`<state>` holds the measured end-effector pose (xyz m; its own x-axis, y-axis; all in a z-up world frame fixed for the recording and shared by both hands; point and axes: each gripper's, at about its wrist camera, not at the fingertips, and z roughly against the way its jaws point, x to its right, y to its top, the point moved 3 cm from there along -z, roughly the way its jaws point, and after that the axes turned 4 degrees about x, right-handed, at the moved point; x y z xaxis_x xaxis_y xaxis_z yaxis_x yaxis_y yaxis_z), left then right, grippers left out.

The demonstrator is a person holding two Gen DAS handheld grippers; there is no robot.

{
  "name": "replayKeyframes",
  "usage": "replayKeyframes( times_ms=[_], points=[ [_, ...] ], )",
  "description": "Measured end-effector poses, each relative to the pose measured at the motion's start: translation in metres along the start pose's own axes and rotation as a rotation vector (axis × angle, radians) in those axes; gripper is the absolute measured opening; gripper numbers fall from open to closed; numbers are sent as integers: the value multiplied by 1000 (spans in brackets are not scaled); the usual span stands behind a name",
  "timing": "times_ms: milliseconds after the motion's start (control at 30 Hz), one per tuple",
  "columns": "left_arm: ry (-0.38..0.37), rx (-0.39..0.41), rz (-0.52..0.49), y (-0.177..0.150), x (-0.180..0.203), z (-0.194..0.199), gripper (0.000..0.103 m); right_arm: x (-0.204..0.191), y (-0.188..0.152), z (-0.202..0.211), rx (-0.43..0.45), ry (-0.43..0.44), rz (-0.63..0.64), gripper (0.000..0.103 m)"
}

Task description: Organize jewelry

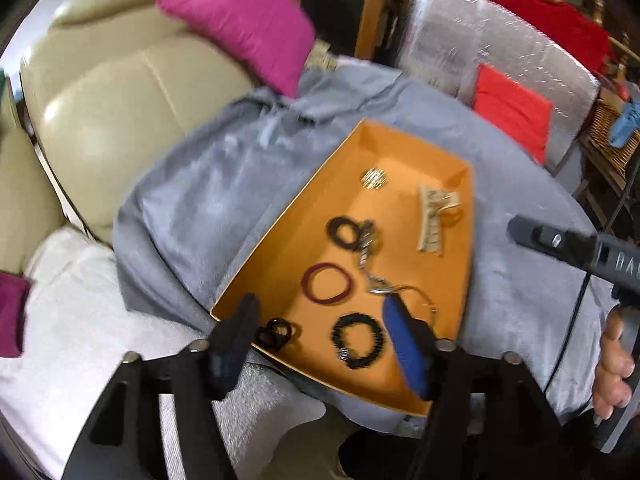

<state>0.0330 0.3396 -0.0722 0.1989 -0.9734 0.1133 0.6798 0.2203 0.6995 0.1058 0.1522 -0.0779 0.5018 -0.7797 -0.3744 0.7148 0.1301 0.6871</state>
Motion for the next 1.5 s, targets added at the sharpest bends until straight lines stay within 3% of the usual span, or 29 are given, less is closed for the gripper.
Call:
replayKeyframes(
  times_ms=[67, 300, 533, 1500],
  points=[
    [21, 32, -16, 0, 12, 17, 78, -7, -8, 20, 21, -21, 50, 60],
    [96, 96, -68, -4, 38, 64, 86, -23, -30, 81, 84, -53, 134, 61],
    [179, 151, -167, -12, 62, 88, 87, -27, -41, 111, 120, -65, 140, 61],
    [310, 113, -259, -32, 78, 76, 88, -8, -66, 108, 95, -78, 90, 61]
  ],
)
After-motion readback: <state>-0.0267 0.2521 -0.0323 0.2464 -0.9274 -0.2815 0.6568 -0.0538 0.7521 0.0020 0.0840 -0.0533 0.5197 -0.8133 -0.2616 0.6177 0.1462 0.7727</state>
